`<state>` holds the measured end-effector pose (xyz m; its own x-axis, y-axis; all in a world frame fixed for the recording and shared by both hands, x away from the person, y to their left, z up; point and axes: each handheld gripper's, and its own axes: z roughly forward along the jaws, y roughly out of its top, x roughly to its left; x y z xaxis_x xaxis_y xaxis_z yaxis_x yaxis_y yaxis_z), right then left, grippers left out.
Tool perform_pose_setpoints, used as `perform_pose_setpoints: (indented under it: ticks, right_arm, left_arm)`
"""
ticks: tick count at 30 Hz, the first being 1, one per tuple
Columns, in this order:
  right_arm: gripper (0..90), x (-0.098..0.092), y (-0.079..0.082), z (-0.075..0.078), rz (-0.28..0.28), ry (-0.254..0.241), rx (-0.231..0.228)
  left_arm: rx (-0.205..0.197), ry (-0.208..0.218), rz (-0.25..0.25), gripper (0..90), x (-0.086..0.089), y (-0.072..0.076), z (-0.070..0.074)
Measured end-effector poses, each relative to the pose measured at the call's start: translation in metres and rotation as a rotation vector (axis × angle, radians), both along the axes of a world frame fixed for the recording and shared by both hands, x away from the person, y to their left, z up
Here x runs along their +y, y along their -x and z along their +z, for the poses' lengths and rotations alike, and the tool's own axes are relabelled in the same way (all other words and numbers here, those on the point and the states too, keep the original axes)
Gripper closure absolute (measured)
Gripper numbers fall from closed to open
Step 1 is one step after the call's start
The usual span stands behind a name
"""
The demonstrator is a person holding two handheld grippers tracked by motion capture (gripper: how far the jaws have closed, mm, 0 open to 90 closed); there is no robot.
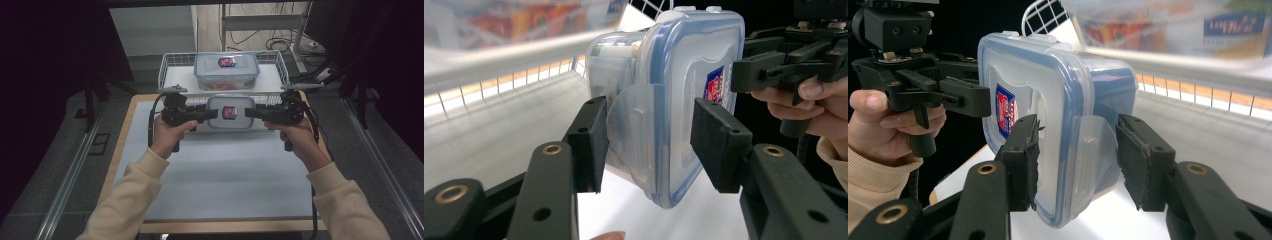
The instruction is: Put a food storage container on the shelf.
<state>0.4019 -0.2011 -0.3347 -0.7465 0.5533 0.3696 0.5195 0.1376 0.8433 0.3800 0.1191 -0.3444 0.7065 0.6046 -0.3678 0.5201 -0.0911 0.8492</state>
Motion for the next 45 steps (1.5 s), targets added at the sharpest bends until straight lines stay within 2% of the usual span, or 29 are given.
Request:
perform_pose_setpoints:
  ticks: [7,16,27,39,45]
  right_arm:
    - [52.7,0.002,-0.01,0.021,0.002,0.008,-0.019]
    - [52.6,0.007,-0.03,0.047,0.003,0.022,-0.021]
    - [52.7,0.011,-0.063,0.072,0.011,-0.006,-0.031]
    - [52.6,0.014,-0.098,0.089,-0.003,-0.015,-0.01]
    - [52.3,0.017,-0.114,0.094,0.002,0.004,0.008]
  left_arm:
    - [-0.02,0.003,-0.003,50.7,0.002,-0.01,0.02]
    - [-0.018,0.021,0.0,50.7,0.007,-0.031,0.04]
    - [-0.043,0.017,0.008,50.9,0.012,-0.061,0.071]
    - [-0.029,0.024,0.015,50.7,0.015,-0.097,0.088]
    - [0.0,0.041,0.023,50.7,0.016,-0.11,0.085]
